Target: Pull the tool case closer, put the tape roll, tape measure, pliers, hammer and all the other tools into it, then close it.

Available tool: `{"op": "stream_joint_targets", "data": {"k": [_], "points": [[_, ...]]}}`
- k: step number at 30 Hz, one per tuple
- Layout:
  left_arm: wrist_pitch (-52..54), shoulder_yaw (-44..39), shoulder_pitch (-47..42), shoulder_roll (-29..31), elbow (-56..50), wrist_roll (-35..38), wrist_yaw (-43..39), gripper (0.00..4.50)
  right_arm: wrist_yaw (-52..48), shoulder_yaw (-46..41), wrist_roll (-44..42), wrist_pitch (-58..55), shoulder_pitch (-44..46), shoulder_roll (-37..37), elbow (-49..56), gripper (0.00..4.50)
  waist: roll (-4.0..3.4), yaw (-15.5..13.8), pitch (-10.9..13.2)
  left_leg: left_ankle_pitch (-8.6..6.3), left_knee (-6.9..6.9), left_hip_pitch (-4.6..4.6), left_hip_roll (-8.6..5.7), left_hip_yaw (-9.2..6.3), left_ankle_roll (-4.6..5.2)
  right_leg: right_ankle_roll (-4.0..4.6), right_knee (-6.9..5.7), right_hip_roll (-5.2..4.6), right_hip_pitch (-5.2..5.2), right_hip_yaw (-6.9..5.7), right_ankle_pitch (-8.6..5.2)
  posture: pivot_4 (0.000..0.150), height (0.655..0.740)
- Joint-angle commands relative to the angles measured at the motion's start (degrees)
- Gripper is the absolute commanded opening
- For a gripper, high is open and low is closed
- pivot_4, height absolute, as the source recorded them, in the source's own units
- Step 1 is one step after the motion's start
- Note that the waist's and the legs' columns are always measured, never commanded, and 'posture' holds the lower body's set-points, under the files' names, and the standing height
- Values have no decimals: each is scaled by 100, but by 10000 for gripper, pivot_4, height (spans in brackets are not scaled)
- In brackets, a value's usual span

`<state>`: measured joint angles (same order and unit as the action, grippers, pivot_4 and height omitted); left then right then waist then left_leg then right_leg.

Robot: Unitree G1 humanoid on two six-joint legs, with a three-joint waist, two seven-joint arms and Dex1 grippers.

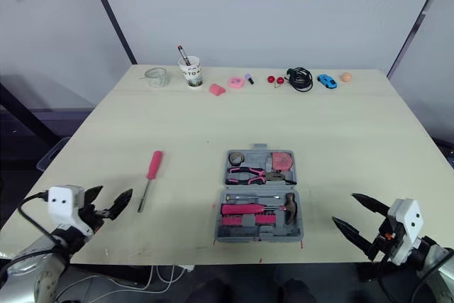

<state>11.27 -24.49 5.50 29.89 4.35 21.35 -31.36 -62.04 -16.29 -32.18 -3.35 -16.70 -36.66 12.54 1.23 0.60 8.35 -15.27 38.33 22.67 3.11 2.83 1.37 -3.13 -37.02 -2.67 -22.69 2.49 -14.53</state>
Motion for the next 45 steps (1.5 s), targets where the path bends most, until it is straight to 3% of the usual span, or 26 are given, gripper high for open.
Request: {"op": "stream_joint_targets", "data": {"k": [1, 15, 24, 33, 38, 45], "points": [[254, 189, -352, 72, -1, -201, 269, 45000, -419, 136, -233, -42, 316, -228, 366, 43619, 5, -1, -3, 0, 1, 0, -1, -1, 0, 0, -1, 2, 1, -3, 0, 1500, 7400], [553, 987, -1430, -117, 993, -961, 929, 45000, -716, 940, -140, -221, 1664, -166, 227, 43619, 15, -12, -4, 0, -1, 8, -3, 1, 0, -24, 0, 4, 1, -15, 14, 1500, 7400], [425, 1156, -1796, -213, 1395, -1176, 1049, 45000, -689, 1126, 75, -103, 1799, -41, 80, 43619, 15, -75, -5, 0, 0, 10, -6, 4, -1, -24, -3, 3, 2, -18, 15, 1500, 7400], [308, 1229, -2037, -186, 1705, -1241, 927, 5696, -648, 1129, 80, -145, 1770, -9, 124, 45000, 15, -90, -5, 1, 1, 9, -6, 5, -1, -24, -5, 5, 1, -19, 15, 1500, 7400], [402, 1248, -1957, -250, 1498, -1226, 878, 4240, -649, 1117, 81, -151, 1727, -28, 146, 45000, 15, -93, -5, 1, 1, 9, -6, 6, -1, -24, -5, 5, 1, -19, 15, 1500, 7400], [1151, 1384, -1290, -517, -64, -1032, 926, 4240, -673, 1086, 86, -121, 1667, -46, 121, 45000, 15, -93, -5, 1, 1, 10, -5, 4, -1, -25, -5, 3, 1, -17, 15, 1500, 7400]]}}
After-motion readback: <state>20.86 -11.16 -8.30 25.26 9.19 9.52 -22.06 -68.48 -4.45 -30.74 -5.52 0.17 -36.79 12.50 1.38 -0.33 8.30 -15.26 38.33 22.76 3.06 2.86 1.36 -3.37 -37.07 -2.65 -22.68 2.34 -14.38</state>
